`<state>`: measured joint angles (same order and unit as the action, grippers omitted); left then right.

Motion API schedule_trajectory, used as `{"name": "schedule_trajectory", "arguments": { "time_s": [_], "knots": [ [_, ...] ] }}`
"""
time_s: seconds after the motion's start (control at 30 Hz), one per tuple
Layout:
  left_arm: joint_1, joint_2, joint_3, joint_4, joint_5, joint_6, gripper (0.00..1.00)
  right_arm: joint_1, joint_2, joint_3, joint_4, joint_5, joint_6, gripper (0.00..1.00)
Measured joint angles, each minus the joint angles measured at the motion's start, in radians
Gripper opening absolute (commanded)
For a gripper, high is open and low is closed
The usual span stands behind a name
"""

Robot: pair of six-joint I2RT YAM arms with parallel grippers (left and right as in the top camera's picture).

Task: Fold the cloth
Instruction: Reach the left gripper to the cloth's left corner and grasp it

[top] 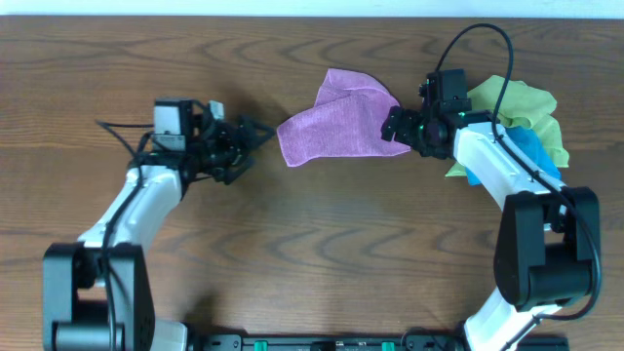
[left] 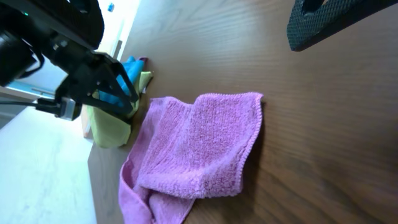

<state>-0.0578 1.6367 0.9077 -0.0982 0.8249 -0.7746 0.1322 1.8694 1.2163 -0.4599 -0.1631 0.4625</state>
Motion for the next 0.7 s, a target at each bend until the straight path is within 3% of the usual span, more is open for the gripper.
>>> {"name": "schedule_trajectory", "arguments": {
  "time_s": [0.4,0.7],
  "knots": [
    [-0.099,0.204,0.0,0.23,-0.074,-0.148,0.95,0.0,0.0,0.0,0.0,-0.024,0.001,0.96],
    [-0.141,0.241,0.0,0.259,-0.117,-0.193,0.95,0.0,0.0,0.0,0.0,-0.024,0.001,0.96]
  ]
}}
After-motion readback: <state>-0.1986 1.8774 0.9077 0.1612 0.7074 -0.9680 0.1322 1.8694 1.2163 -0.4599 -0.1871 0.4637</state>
